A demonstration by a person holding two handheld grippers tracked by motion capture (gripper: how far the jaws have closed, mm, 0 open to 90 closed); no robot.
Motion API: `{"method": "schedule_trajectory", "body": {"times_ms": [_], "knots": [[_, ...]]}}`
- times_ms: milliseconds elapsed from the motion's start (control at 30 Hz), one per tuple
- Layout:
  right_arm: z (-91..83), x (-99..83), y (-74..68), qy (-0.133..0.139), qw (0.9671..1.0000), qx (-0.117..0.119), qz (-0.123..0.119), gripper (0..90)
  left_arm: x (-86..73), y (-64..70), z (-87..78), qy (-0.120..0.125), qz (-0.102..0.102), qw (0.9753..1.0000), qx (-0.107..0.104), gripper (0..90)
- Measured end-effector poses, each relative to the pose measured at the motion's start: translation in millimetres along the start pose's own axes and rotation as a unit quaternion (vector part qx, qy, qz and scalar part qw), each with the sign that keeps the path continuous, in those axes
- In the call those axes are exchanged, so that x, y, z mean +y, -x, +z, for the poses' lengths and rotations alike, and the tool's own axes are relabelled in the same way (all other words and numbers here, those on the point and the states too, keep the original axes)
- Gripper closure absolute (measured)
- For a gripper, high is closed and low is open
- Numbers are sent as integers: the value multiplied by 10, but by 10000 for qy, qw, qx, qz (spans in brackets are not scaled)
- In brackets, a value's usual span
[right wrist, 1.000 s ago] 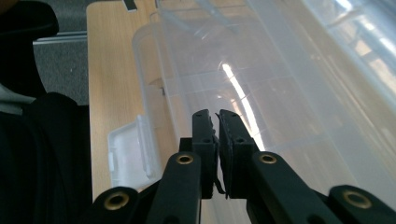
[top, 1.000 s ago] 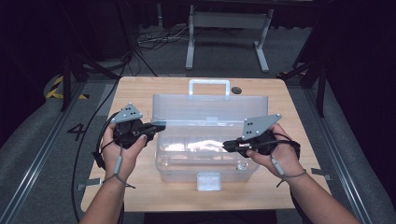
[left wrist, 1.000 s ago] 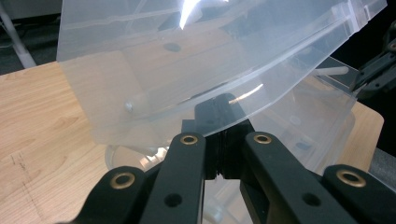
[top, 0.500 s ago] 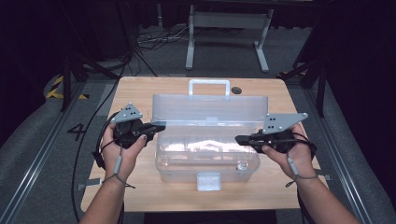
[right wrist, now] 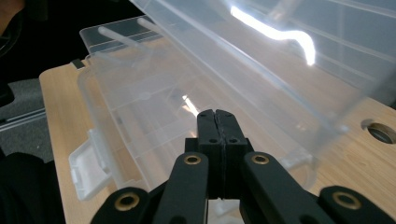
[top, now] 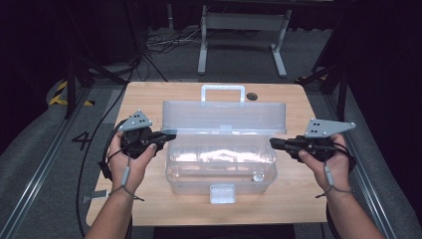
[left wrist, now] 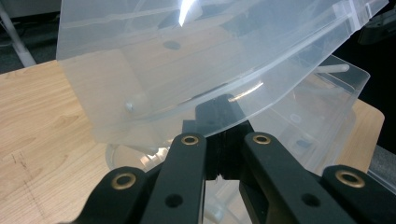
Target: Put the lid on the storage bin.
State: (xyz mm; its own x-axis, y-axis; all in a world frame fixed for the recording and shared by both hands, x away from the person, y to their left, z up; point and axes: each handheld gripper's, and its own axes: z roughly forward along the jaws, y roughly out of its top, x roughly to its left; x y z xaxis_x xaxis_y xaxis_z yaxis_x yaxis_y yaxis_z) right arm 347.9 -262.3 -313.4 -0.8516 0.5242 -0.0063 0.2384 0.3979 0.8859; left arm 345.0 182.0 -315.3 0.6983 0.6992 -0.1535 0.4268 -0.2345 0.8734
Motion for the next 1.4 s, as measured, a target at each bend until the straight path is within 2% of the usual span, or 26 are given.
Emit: {"method": "schedule_trajectory", "body": {"times_ms": [233,367,667,967,1100,1400], "knots": [[-102,-78,74,223,9993,-146,253,900,-2,5,-7,-80,-3,10000,-17,894],[-124,-133,132,362,9981,-112,476,900,-12,17,-4,-86,8,10000,-11,894],[-127,-184,147,449,9973,-72,576,900,-31,47,-6,-151,20,9999,0,877],[-129,-254,107,431,9971,-24,625,900,-65,85,-19,-392,-2,9992,-60,866],[-132,-284,72,377,9974,-76,605,900,-85,112,-21,-497,11,9988,-39,857],[-142,-355,66,260,9970,-3,726,900,-140,152,-22,-716,18,9974,-75,841]]}}
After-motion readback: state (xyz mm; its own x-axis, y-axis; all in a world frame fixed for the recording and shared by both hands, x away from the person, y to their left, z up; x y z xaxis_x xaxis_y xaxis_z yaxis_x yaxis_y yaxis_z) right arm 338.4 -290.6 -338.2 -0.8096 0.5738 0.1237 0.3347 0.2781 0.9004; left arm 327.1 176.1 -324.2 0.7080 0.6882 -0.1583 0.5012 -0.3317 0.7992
